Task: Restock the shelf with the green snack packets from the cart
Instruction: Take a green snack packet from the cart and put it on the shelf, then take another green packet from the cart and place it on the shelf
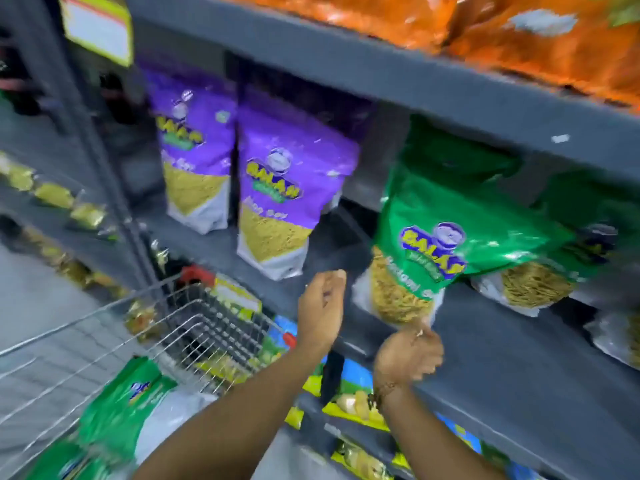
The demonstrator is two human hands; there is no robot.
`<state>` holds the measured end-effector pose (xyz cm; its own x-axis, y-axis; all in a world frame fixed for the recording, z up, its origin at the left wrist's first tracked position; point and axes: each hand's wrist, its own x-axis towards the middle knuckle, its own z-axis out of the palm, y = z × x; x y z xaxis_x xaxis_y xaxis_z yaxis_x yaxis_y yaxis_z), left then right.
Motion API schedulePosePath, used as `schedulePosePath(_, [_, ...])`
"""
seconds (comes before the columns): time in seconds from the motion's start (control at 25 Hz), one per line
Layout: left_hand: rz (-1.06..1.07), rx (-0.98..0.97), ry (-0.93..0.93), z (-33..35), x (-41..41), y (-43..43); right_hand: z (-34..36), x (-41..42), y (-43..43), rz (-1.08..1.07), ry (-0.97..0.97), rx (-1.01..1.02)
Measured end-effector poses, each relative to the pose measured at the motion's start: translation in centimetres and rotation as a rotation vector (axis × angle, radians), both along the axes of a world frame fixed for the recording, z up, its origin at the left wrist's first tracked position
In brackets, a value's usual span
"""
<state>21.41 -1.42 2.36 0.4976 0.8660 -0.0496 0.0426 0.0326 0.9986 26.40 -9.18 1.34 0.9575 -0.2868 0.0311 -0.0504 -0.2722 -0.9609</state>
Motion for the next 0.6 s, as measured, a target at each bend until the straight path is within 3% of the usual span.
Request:
schedulePosePath(0.04, [0.096,-0.025,0.014,-1.4,-2.5,1.4,-0.5,-2.9,1.3,0.079,-0.054,-0.008])
schedulePosePath(0.12, [0.297,-0.075,0.038,-4.7,-8.3,4.7,-1.6,-8.4,4.4,0.485,-0.104,0.030])
schedulePosePath(0.28, [0.630,-0.437,0.347,-14.1,-21.1,9.4,-7.6,-16.2,12.5,1.306,0.136,-0.257])
schedulePosePath(0.36, [0.632,-0.654,0.413,-19.1,-25.7,10.0,-12.5,-18.2,15.8,1.485,0.275,-0.494])
schedulePosePath(0.48, [0.575,-1.002,0.340,-24.7,-29.3,10.3,-21.3,-20.5,19.5,1.668,0.272,-0.823])
schedulePosePath(0.6, [0.603,-1.155,0.225,-29.7,-29.0,10.8,-27.3,-21.6,21.7,1.648,0.338,-0.976])
